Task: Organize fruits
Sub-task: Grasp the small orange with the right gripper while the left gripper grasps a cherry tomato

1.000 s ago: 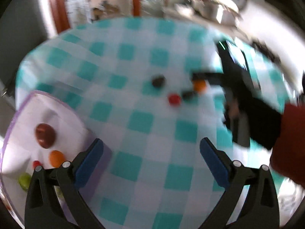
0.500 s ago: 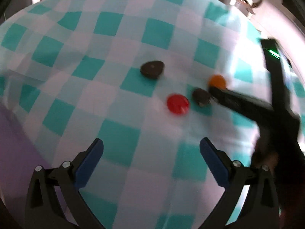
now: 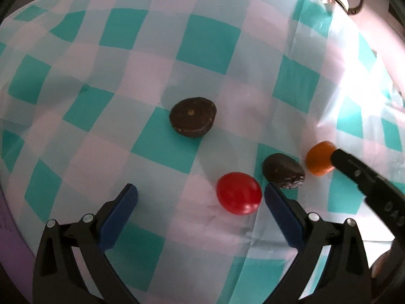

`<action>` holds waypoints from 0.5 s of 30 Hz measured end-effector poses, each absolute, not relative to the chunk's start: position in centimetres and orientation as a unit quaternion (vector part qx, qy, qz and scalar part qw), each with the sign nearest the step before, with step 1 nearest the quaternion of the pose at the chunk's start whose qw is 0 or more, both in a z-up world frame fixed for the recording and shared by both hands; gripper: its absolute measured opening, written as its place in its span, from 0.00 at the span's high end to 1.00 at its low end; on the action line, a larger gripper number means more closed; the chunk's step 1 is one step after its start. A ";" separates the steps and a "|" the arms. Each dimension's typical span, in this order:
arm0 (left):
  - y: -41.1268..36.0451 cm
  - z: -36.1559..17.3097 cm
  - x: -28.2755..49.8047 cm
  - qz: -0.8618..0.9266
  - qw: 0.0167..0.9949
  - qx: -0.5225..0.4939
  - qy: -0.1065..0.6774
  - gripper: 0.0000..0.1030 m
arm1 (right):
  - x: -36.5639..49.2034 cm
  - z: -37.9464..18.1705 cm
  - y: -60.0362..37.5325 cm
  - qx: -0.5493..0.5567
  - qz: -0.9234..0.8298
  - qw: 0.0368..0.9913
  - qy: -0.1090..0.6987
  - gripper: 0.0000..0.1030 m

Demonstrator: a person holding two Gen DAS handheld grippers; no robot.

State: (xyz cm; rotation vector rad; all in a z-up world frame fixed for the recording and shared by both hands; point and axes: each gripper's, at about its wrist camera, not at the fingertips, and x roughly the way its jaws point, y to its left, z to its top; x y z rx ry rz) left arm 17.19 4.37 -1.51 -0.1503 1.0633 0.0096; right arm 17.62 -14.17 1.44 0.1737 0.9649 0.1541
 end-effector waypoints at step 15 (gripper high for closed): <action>5.1 -1.2 17.6 0.000 0.878 -0.032 0.478 0.66 | 19.8 -0.5 -10.9 0.057 0.101 0.870 0.479 0.47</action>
